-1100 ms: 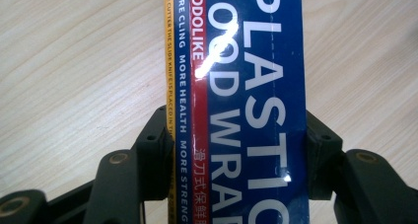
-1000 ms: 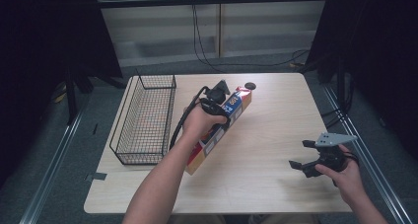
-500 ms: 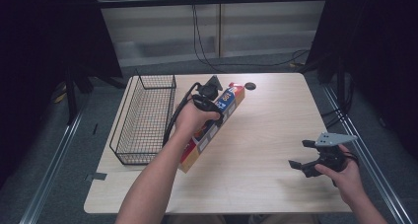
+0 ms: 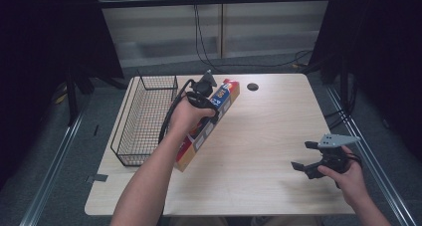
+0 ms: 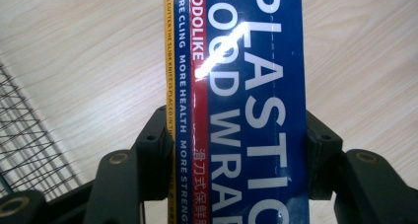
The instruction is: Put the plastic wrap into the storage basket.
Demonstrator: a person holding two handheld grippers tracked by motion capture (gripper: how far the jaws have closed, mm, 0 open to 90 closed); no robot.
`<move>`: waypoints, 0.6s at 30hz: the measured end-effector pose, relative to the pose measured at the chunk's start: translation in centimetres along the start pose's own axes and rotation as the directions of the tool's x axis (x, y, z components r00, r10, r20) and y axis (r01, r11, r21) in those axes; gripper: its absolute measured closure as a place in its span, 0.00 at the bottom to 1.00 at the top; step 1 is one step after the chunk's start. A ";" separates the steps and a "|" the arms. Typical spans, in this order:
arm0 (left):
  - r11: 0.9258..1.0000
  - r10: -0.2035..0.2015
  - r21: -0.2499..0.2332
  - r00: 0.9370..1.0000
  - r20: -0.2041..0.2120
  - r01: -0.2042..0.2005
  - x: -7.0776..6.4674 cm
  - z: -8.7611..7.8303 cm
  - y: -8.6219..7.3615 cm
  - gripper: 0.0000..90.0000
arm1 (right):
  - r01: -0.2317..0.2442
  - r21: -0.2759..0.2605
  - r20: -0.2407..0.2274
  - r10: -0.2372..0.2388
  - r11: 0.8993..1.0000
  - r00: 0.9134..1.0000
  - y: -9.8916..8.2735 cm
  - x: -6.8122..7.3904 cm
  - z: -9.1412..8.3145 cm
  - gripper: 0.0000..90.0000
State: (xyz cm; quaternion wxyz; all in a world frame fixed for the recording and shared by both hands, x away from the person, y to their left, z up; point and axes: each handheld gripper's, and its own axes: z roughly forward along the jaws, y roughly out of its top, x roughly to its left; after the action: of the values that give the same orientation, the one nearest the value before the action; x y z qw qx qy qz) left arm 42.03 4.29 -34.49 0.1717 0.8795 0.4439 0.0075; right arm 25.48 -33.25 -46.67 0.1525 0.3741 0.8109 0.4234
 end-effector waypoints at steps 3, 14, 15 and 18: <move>1.000 -0.007 -0.002 1.000 -0.012 0.007 0.5 -0.5 -0.2 0.48 | -0.001 0.000 0.007 0.001 1.000 1.000 0.0 0.0 0.0 0.04; 0.999 -0.043 -0.009 0.998 -0.038 0.043 1.8 -1.7 -0.6 0.48 | 0.000 0.003 0.000 0.000 1.000 1.000 0.0 0.1 0.0 0.04; 0.999 -0.046 -0.008 0.998 -0.038 0.046 1.9 -1.7 -0.7 0.48 | 0.000 0.003 0.000 0.000 1.000 1.000 0.0 0.1 0.0 0.04; 0.998 -0.055 -0.010 0.997 -0.046 0.055 2.1 -1.9 -0.8 0.48 | -0.001 0.000 -0.001 0.001 1.000 1.000 0.1 0.2 0.0 0.04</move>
State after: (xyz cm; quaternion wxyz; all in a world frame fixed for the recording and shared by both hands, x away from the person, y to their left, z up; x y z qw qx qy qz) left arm 42.38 6.97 -33.24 0.1654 0.8658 0.4716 0.0250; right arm 25.40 -33.10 -46.62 0.1516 0.3744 0.8108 0.4237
